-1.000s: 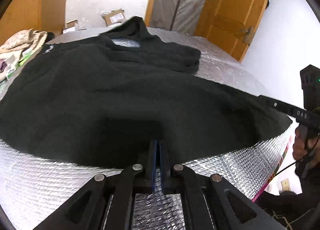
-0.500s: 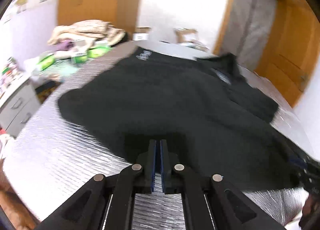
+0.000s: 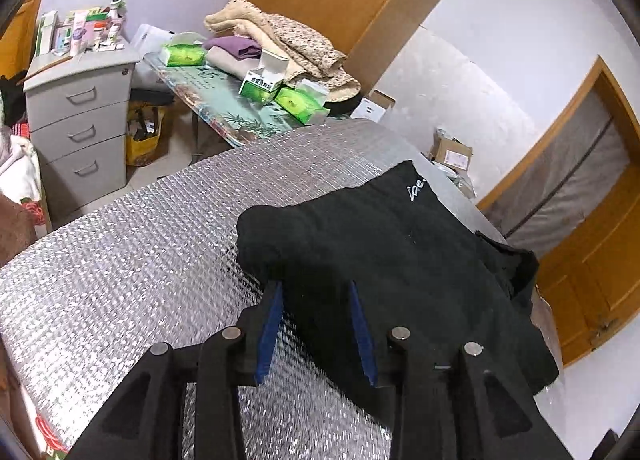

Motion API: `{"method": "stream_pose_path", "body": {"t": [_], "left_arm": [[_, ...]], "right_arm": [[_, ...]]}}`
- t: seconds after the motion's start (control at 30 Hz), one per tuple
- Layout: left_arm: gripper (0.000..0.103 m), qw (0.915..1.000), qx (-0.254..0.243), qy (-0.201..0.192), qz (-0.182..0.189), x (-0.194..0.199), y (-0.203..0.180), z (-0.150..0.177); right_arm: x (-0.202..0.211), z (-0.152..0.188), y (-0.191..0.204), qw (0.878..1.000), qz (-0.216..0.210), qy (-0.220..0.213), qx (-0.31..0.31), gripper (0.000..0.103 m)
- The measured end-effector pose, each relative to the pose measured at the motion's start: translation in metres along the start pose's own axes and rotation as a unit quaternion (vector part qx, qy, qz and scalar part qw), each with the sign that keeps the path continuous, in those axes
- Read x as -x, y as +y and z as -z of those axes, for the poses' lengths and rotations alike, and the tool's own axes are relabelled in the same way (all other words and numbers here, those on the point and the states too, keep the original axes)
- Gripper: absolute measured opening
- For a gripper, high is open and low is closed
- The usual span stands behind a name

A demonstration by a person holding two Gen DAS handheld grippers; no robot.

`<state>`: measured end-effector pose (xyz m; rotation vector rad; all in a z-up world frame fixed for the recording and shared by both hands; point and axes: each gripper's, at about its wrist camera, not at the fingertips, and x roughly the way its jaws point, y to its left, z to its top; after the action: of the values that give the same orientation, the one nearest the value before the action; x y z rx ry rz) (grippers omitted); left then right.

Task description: Fold clothes

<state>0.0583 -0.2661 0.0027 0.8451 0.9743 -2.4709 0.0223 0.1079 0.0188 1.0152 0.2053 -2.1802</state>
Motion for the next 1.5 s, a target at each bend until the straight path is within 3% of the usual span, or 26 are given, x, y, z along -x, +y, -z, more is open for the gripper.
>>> {"method": "stream_pose_path", "body": {"t": [0.2, 0.27, 0.4, 0.43, 0.53, 0.73, 0.87, 1.1, 1.17, 1.2, 1.33, 1.5], "left_arm": [[0.034, 0.9994, 0.012, 0.019, -0.025, -0.027, -0.003, -0.006], [0.024, 0.9994, -0.001, 0.019, -0.029, -0.025, -0.005, -0.006], [0.015, 0.999, -0.019, 0.018, -0.036, -0.02, -0.005, -0.003], [0.014, 0.9989, -0.022, 0.017, -0.038, -0.017, -0.004, -0.002], [0.013, 0.9987, -0.026, 0.012, -0.043, -0.005, 0.0, 0.002], [0.012, 0.9971, -0.038, 0.001, -0.066, 0.031, 0.017, 0.017], [0.013, 0.996, -0.039, 0.014, -0.079, 0.04, 0.032, 0.029], [0.014, 0.995, -0.063, 0.003, -0.078, 0.064, 0.024, 0.033], [0.015, 0.9946, -0.065, -0.008, -0.081, 0.07, 0.021, 0.032], [0.015, 0.9944, -0.064, -0.011, -0.083, 0.072, 0.02, 0.031], [0.015, 0.9929, -0.058, 0.003, -0.104, 0.07, 0.023, 0.031], [0.017, 0.9899, -0.05, 0.021, -0.131, 0.066, 0.028, 0.031]], "right_arm": [[0.002, 0.001, 0.015, 0.999, -0.016, 0.009, 0.046, 0.036], [0.001, 0.003, 0.021, 0.998, -0.02, 0.015, 0.064, 0.037], [-0.008, 0.01, 0.032, 0.994, -0.014, 0.037, 0.098, 0.037], [-0.008, 0.011, 0.033, 0.994, -0.01, 0.037, 0.102, 0.035], [-0.007, 0.012, 0.03, 0.994, -0.007, 0.039, 0.106, 0.006], [0.004, 0.02, 0.024, 0.989, -0.05, 0.066, 0.123, 0.005], [0.013, 0.027, 0.021, 0.983, -0.085, 0.086, 0.138, 0.005], [0.031, 0.016, 0.0, 0.992, -0.079, 0.048, 0.091, 0.009], [0.028, 0.01, -0.008, 0.995, -0.068, 0.034, 0.059, 0.024], [0.027, 0.007, -0.013, 0.997, -0.062, 0.026, 0.043, 0.025], [0.021, -0.006, -0.03, 0.999, -0.037, -0.003, -0.02, 0.025], [0.006, -0.006, -0.035, 0.999, -0.019, 0.016, -0.021, 0.025]]}}
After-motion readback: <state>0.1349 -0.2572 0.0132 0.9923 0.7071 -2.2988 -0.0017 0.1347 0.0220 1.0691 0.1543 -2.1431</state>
